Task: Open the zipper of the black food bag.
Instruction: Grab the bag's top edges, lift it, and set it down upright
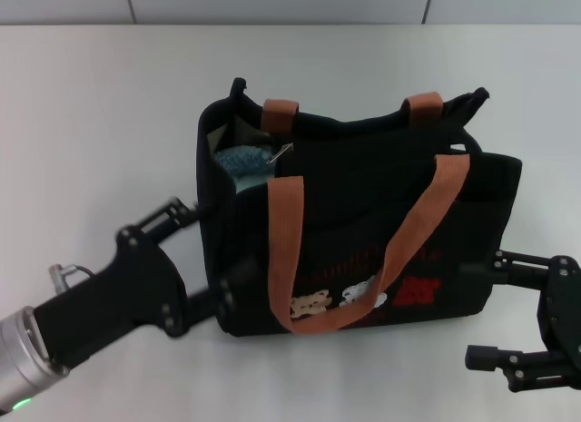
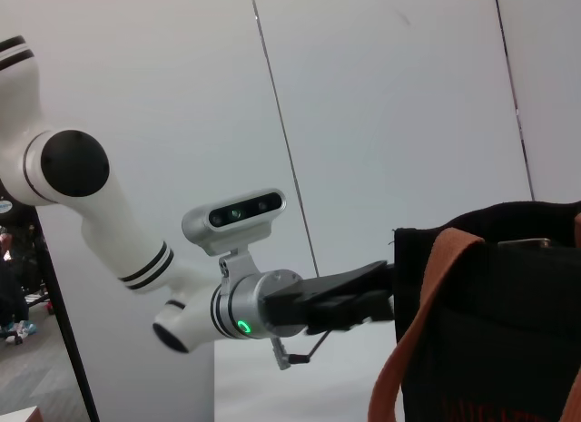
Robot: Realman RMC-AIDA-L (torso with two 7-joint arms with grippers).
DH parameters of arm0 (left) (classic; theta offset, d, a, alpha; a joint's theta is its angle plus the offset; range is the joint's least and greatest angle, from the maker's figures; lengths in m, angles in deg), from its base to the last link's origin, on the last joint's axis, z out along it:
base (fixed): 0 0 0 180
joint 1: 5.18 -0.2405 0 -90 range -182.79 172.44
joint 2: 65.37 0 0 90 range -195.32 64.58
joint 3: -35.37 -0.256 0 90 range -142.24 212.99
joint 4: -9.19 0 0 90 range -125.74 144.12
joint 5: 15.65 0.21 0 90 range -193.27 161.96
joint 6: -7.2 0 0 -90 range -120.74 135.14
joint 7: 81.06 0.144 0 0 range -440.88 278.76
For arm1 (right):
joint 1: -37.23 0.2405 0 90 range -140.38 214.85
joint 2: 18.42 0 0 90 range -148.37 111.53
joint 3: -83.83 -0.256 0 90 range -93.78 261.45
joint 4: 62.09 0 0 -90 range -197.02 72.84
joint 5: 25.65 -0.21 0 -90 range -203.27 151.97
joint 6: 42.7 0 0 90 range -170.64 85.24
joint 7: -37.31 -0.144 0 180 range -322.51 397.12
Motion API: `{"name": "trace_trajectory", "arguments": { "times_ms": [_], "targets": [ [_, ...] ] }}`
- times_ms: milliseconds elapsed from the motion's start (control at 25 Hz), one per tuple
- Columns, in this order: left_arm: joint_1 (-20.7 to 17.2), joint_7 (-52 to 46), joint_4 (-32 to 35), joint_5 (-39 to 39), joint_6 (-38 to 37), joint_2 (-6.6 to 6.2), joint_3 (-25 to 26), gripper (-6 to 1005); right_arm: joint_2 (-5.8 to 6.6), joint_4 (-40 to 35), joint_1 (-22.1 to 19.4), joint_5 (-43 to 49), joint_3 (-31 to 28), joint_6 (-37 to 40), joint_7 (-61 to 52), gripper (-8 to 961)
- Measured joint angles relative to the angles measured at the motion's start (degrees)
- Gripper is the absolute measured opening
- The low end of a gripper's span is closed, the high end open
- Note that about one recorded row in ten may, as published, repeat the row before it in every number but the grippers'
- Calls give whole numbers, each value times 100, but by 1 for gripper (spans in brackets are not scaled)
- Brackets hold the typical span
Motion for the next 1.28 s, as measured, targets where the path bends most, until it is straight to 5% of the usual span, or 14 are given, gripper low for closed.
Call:
{"name": "trace_trajectory", "arguments": {
  "times_ms": [320,720,1280],
  "targets": [
    [89,1340,-798,-47,315,4,534,732,-12,4,13,0,14,-17,-8,811],
    [71,1401,-987,-76,329,4,1008,273,-19,3,10,0,-15,-24,-17,805],
    [228,1358,-968,-78,-85,-12,1248,213,-22,11,-36,-239,-268,54,-243,797]
  ]
}}
